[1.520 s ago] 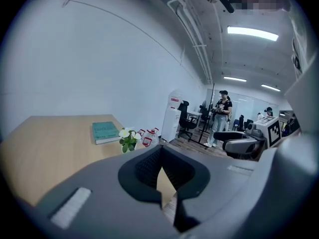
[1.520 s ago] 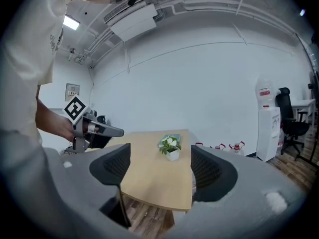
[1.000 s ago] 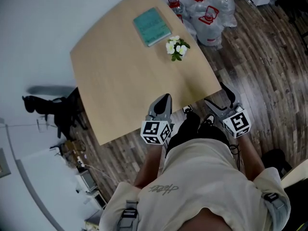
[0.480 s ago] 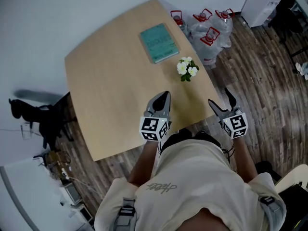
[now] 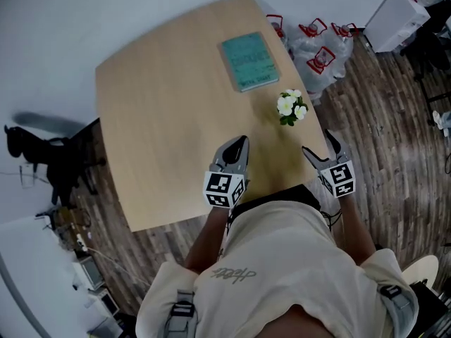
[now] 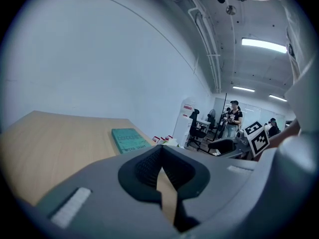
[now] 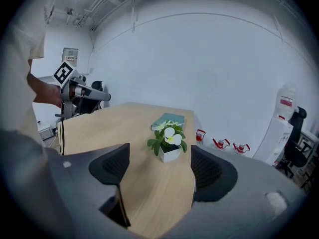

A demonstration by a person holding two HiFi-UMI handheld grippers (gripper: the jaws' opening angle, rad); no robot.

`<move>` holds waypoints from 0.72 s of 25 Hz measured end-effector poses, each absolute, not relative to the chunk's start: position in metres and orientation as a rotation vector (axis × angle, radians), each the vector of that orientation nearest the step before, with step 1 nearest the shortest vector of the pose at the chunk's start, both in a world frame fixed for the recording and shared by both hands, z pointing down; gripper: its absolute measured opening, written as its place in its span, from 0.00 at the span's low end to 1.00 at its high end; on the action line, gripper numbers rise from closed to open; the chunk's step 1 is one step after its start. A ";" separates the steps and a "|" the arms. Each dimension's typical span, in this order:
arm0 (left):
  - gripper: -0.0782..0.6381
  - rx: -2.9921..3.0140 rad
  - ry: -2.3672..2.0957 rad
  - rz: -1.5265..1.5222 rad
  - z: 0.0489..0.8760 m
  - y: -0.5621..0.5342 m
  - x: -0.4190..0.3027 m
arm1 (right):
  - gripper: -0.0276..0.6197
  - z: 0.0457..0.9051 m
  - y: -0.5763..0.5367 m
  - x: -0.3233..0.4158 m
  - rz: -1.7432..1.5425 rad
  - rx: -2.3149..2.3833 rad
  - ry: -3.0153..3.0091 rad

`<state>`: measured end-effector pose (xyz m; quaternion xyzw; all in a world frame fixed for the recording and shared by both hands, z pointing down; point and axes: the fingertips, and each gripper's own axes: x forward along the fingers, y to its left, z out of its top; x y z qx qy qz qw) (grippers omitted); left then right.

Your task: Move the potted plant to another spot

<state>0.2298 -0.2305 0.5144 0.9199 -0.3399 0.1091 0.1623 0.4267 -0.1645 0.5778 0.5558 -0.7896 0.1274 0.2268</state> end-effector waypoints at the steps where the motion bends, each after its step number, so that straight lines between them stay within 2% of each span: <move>1: 0.13 2.616 -0.986 0.312 0.514 -0.232 0.227 | 0.64 0.581 -0.170 0.425 0.344 1.507 -2.180; 18: 0.13 2.406 -1.256 0.385 0.510 -0.220 0.217 | 0.65 0.660 -0.231 0.434 0.483 1.212 -2.195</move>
